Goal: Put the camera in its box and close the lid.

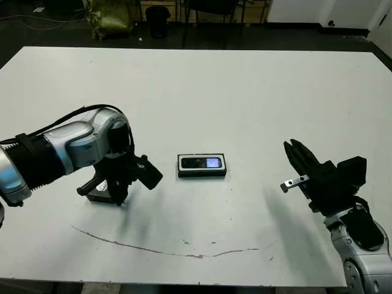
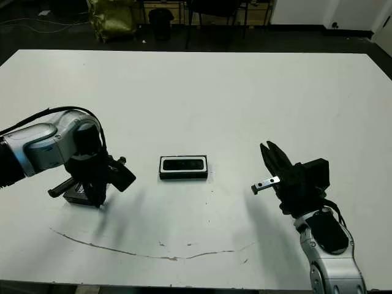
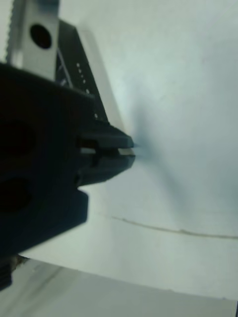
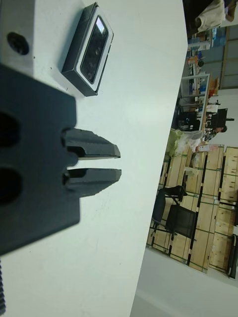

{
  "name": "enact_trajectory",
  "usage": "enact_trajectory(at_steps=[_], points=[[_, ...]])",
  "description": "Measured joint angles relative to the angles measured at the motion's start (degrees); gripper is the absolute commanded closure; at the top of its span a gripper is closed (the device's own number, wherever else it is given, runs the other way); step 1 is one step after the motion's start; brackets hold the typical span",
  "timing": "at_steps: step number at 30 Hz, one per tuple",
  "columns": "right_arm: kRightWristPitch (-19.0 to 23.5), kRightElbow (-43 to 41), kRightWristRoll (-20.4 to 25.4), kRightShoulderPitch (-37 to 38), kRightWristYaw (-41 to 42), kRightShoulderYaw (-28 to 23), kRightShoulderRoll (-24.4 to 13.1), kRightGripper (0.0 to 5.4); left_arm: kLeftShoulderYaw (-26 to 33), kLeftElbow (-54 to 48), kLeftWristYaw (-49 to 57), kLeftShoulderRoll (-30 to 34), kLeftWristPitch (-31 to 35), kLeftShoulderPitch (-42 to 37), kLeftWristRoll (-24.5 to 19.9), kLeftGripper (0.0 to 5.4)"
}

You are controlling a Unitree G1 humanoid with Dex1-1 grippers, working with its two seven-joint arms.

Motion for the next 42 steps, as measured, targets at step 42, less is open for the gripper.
enact_trajectory(at_steps=[42], points=[[-2.4, 3.7, 1.2, 0.3, 0.9, 2.6, 2.5, 5.40, 69.1, -55.5, 96.5, -46.3, 16.8, 80.8, -32.3, 3.63]])
